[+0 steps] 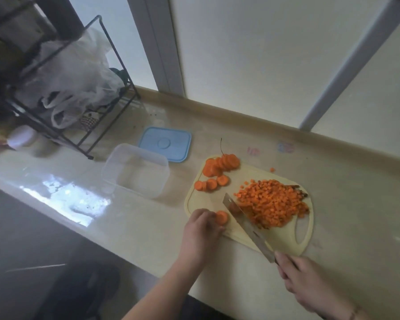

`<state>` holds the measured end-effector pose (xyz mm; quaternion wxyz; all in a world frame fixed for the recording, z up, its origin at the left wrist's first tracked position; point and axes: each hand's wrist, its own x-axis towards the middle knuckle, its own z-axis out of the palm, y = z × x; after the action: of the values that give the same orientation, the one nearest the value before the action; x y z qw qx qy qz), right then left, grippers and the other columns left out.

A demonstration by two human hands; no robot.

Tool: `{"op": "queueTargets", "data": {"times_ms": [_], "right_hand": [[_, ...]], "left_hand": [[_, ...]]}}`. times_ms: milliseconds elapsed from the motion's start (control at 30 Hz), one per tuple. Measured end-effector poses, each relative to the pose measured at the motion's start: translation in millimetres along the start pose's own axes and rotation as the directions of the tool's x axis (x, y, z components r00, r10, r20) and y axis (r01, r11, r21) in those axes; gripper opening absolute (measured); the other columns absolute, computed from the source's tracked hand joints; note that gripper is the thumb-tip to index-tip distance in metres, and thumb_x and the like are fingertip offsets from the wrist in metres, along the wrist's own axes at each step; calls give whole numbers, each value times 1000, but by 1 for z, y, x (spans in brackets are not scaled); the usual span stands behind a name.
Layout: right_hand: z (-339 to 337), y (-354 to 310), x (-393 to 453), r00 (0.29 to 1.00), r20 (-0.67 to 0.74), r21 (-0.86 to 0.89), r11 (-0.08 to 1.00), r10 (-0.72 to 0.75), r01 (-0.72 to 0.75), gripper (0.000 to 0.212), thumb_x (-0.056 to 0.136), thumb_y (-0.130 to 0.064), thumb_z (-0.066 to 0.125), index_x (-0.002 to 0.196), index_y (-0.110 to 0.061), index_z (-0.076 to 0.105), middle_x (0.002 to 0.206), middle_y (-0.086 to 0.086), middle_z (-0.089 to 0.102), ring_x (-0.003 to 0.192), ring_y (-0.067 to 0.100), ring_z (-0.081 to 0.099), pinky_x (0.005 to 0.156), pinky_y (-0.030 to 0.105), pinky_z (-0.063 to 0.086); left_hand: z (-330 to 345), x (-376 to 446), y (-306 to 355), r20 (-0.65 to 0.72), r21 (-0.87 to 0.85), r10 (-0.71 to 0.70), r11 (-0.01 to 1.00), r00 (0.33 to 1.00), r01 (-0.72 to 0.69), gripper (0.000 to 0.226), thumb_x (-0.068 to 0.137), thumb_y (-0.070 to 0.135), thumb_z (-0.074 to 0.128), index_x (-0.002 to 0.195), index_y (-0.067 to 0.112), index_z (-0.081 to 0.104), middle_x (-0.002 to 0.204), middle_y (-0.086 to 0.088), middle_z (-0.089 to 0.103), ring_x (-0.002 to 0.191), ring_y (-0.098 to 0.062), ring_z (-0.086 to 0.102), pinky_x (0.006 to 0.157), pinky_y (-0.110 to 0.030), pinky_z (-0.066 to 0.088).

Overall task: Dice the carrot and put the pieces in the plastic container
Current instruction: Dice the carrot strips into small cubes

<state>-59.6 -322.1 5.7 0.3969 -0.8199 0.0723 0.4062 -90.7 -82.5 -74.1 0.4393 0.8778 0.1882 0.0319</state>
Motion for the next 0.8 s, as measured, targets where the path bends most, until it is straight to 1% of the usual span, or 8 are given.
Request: {"op": "queueTargets", "data": {"times_ms": [67,167,333,467,533,600,700,800], "right_hand": [[-4,2,6,1000,16,-6,1000,7,-7,44,95,-50,46,64,-18,46,46,-3,35,37,11,27,36,18,21],[-10,9,15,1000,27,-26,1000,-12,13,47,94,-53,45,63,-18,47,45,-4,38,37,10,30,39,19,23],[-21,14,20,984,-33,-236,958,-176,163,49,94,-49,44,59,-16,51,47,-4,55,44,3,48,49,20,37],[-11,16,19,974,-47,-349,918,-220,190,46,93,-53,43,73,-16,62,60,0,61,57,3,54,59,21,42],[-4,19,21,976,-20,-352,916,-215,194,48,92,-55,42,77,-14,62,64,0,62,59,3,53,63,22,43],[1,21,21,973,-3,-312,925,-229,217,61,81,-71,35,73,-16,59,67,-4,64,64,3,57,64,23,43],[0,22,21,964,-56,-238,942,-258,238,96,57,-99,11,76,-20,61,73,-18,66,70,-3,61,63,19,42],[-2,20,17,963,-83,-213,949,-256,233,100,48,-103,4,81,-28,60,71,-17,67,70,-8,61,64,13,43]], "left_hand": [[8,-2,-2,-24,68,94,993,995,-92,32,82,31,75,111,17,72,115,6,63,88,-13,64,79,-25,54],[17,-5,-1,-77,117,189,977,979,-179,25,85,35,65,106,22,72,112,6,63,90,-14,64,76,-28,56],[31,-7,-3,-156,197,292,945,944,-260,24,88,35,66,104,18,73,109,0,63,96,-17,59,85,-20,47],[32,-5,-9,-126,251,493,855,861,-454,10,94,11,70,102,8,74,108,-7,64,96,-25,60,86,-31,52],[31,0,-10,-94,262,552,817,829,-514,14,88,1,75,101,4,74,104,-9,66,93,-29,62,83,-35,53],[30,4,-9,-57,264,561,806,826,-530,15,87,0,76,102,3,74,103,-9,66,93,-30,62,83,-35,53],[29,4,-11,-30,242,548,815,836,-526,15,92,6,74,106,4,74,106,-8,67,96,-30,62,88,-34,52],[31,4,-13,-28,233,545,819,838,-525,14,94,7,71,106,3,74,109,-9,67,98,-31,61,91,-35,51]]}}
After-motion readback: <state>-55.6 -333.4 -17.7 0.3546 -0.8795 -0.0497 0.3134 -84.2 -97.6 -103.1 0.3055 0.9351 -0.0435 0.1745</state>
